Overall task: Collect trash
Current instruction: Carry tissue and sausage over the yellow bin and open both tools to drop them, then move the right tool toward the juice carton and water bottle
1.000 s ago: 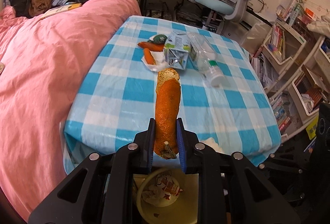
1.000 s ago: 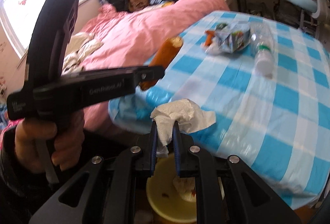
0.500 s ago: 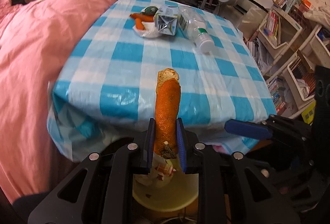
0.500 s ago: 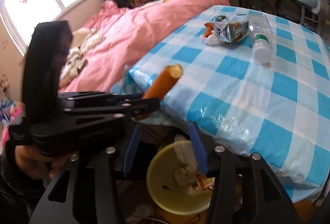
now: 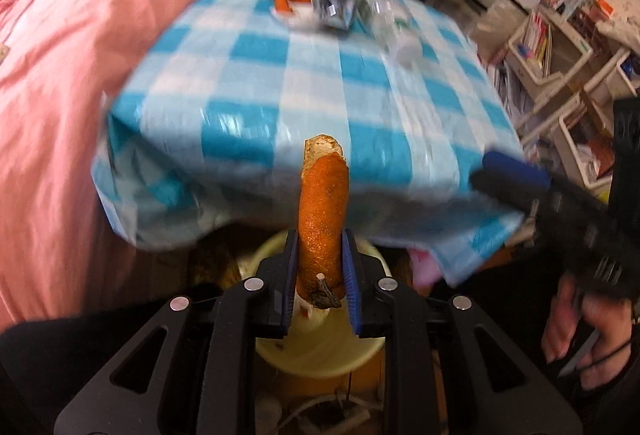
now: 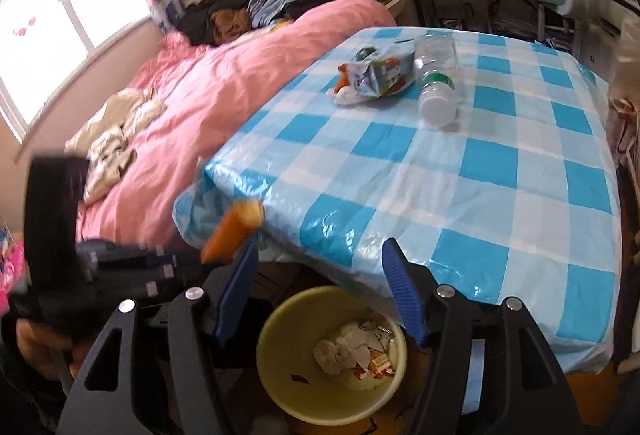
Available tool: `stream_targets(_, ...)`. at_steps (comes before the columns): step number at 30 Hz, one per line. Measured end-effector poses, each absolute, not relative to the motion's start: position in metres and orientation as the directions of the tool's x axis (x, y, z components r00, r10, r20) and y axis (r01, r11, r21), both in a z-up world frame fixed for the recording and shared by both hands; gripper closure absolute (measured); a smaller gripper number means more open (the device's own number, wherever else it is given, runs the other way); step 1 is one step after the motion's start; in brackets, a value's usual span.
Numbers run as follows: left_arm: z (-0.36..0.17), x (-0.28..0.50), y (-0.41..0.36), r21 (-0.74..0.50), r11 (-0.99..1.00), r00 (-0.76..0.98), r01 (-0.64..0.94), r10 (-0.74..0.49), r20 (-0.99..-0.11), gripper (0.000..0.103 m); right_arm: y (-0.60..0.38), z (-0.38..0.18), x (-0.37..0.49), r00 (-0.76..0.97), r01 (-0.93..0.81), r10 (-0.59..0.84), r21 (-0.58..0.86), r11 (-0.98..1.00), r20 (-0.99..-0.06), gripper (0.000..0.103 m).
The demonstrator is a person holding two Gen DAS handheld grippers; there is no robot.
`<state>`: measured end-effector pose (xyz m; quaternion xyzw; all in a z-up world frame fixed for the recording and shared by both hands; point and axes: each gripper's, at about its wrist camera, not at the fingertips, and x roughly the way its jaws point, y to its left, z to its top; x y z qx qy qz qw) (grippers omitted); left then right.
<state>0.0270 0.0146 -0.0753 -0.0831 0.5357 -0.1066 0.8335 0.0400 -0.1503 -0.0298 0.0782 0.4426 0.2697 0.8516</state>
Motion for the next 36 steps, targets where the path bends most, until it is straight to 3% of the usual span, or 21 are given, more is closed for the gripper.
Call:
stream_targets(2,-0.079,0.019,0.01,-0.242,0.965,0.381,0.103,-0.263,-0.886,0.071,-0.152,-0.03,0.042,0.473,-0.38,0.528,0.378,0.844,-0.705,0.041)
stream_targets(4,-0.077,0.013,0.007,-0.218,0.97,0.393,0.108,-0.243,-0.887,0.045,-0.151,-0.029,0.042,0.479,-0.378,0.531,0.382,0.843,-0.699,0.041)
stream_targets(7,-0.065,0.009,0.01,-0.196,0.975,0.462,0.1,-0.22,-0.859,0.037,-0.15,-0.027,0.042,0.498,-0.38,0.527,0.373,0.846,-0.689,0.04)
stream_targets(16,-0.049,0.009,0.03,-0.258,0.965,0.556,0.04,-0.236,-0.797,0.029,-0.146,-0.027,0.042,0.525,-0.387,0.504,0.335,0.859,-0.686,0.04)
stream_targets(24,-0.03,0.015,0.033,-0.23,0.973,0.637,0.027,-0.194,-0.746,0.021,-0.145,-0.026,0.045,0.557,-0.372,0.473,0.304,0.877,-0.683,0.039)
stream_targets(36,-0.006,0.073,0.046,-0.181,0.983,0.676,-0.02,-0.12,-0.727,0.015,-0.163,-0.039,0.105,0.58,-0.165,0.265,0.207,0.964,-0.77,0.037)
